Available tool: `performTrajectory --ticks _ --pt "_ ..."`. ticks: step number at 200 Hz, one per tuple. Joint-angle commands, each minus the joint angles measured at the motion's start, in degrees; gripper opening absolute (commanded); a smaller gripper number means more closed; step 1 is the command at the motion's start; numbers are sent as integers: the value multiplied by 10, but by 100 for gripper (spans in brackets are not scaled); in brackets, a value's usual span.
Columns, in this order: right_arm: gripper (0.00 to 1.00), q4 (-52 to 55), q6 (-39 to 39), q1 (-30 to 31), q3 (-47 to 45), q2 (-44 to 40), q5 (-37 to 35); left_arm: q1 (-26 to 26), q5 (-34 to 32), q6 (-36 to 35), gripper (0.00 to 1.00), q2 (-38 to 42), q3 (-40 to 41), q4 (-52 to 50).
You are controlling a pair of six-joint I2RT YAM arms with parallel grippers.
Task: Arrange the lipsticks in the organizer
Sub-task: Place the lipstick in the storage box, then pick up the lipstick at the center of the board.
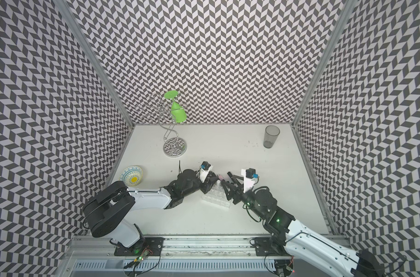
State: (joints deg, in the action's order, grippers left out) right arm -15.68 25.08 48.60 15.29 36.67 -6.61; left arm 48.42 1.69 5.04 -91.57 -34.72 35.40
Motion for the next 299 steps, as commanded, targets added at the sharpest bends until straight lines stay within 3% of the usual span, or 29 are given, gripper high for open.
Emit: performTrajectory --ticks 1,31,57,85,102,119,141,169,205,248,267,299 --pt "75 -29 -7 -3 -8 2 -5 5 -23 15 52 26 5 9" --pt "75 -17 -2 -18 3 18 -50 4 -82 58 56 91 22 5" --pt "72 41 -13 -103 89 101 -62 -8 -106 77 64 139 9 -45" --pt "73 173 -49 -227 235 279 1 -44 -42 79 64 150 -7 -62" --pt "70 171 -67 -289 265 369 120 -79 22 88 64 144 1 -39" --pt "70 206 -96 -320 314 450 174 -104 60 96 64 145 22 -9" --pt "70 250 -112 -327 366 518 263 -108 90 127 62 156 64 61" --pt "72 325 -134 -332 410 574 188 -109 107 120 62 170 80 65" --pt "72 330 -144 -337 404 583 176 -113 140 106 63 195 86 47" --pt "72 342 -150 -335 406 615 160 -120 130 101 63 235 115 44" --pt "69 347 -149 -335 400 618 132 -121 135 105 62 247 124 47" --pt "53 353 -142 -332 402 633 106 -121 136 111 62 255 133 54"
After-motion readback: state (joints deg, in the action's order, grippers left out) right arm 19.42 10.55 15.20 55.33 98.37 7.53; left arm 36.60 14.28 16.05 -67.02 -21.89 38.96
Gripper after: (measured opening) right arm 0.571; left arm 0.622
